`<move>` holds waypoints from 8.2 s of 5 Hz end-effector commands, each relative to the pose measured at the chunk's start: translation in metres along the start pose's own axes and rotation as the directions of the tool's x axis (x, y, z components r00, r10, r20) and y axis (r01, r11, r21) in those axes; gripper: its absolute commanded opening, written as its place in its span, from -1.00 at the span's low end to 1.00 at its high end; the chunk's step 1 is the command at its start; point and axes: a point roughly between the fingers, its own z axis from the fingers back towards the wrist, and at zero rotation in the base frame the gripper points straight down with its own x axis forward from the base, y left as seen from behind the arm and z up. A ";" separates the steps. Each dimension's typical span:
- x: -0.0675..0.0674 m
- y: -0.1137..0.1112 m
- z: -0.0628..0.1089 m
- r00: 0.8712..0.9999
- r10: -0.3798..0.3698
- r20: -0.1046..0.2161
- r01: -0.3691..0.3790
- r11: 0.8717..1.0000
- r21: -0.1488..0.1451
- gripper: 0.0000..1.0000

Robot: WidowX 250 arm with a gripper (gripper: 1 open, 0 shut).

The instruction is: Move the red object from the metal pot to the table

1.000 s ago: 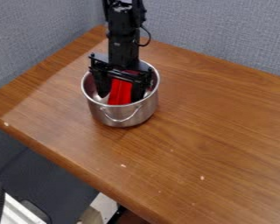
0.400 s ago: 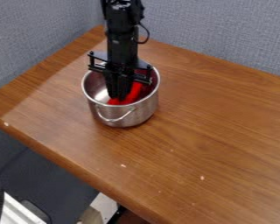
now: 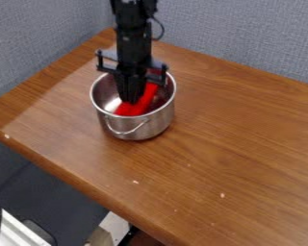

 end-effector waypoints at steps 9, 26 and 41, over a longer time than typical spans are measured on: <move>-0.058 -0.118 0.132 0.884 -0.369 0.286 0.384 0.923 0.007 -1.00; -0.014 -0.106 0.066 0.902 -0.387 0.193 0.393 0.920 0.011 -1.00; 0.000 -0.113 -0.002 0.861 -0.475 0.182 0.465 0.880 0.098 1.00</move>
